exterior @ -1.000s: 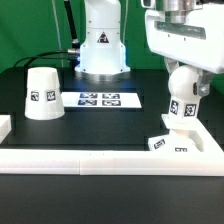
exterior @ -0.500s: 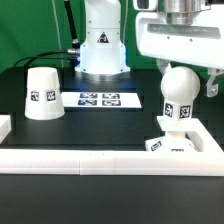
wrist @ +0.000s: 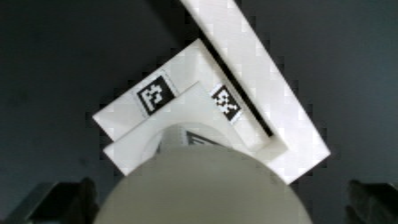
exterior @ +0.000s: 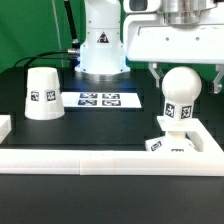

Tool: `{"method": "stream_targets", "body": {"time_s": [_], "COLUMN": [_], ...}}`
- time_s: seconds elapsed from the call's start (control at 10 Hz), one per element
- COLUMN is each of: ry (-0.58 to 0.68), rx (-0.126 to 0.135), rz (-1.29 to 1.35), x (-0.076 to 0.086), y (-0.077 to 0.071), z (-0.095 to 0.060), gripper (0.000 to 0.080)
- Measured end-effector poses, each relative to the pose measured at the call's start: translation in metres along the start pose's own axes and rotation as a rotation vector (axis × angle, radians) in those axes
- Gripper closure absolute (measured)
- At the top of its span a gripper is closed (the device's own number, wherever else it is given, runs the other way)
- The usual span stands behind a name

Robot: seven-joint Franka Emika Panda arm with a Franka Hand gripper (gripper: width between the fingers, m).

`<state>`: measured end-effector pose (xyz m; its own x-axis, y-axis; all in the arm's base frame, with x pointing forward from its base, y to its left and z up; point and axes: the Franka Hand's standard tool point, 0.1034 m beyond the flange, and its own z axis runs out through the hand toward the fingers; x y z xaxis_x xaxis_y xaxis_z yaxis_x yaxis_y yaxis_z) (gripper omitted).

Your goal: Assemble lamp

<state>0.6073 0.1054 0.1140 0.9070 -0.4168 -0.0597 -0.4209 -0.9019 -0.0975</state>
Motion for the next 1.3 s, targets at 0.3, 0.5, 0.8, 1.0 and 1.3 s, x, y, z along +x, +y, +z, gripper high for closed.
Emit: {"method": "stream_targets", "body": {"time_s": [0.3, 0.5, 0.8, 1.0, 1.3], "ry": [0.01, 0.01, 0.011, 0.004, -0.002], "rx": [-0.028, -0.04, -0.055, -0.057, -0.064], "rz": [-0.335, -0.543, -0.792, -0.897, -1.073], "x": [0.0024, 0.0031, 0.0036, 0.0038, 0.0048], "y": [0.0039, 0.0049, 0.0011, 0.0023, 0.0041], "z": [-0.0003, -0.0004, -0.0025, -0.0027, -0.0026], "gripper": [0.01, 0.01, 0.01, 0.01, 0.01]}}
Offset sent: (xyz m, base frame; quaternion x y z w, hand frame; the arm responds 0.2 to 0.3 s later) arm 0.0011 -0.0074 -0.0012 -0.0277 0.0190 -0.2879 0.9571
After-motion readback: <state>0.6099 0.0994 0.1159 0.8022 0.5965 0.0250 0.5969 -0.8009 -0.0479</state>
